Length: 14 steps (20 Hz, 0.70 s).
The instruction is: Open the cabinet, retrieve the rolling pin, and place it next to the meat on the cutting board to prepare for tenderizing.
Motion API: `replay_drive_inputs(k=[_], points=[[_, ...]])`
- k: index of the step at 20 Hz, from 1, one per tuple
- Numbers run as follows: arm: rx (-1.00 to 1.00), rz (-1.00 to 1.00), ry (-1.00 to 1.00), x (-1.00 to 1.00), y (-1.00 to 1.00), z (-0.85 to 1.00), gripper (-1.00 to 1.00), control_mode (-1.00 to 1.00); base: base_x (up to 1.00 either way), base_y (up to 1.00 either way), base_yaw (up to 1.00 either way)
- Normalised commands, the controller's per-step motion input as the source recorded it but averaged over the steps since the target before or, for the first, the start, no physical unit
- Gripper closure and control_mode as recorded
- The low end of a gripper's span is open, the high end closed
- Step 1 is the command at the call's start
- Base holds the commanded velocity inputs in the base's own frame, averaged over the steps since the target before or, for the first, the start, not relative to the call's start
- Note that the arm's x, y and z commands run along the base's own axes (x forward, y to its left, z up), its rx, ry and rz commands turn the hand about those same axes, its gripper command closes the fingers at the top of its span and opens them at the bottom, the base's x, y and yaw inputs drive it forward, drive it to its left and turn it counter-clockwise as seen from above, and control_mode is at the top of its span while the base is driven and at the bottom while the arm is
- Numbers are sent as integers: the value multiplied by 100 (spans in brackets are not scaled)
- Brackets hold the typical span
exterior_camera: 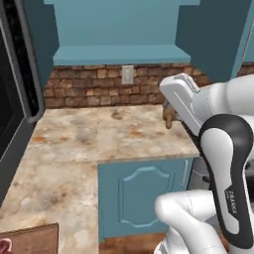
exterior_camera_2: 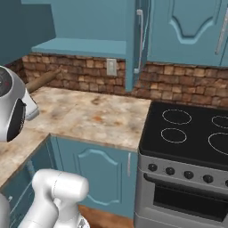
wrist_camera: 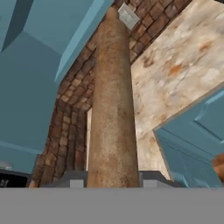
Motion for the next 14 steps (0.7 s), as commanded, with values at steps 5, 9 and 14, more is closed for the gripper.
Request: replay_drive_inputs(k=[5, 9, 14], points=[[0, 0, 0, 0, 0, 0, 100, 100, 26, -95, 28], [0, 0, 0, 0, 0, 0, 100, 100, -56, -50, 20], [0, 0, 0, 0, 0, 0, 100, 100, -84, -6, 20]])
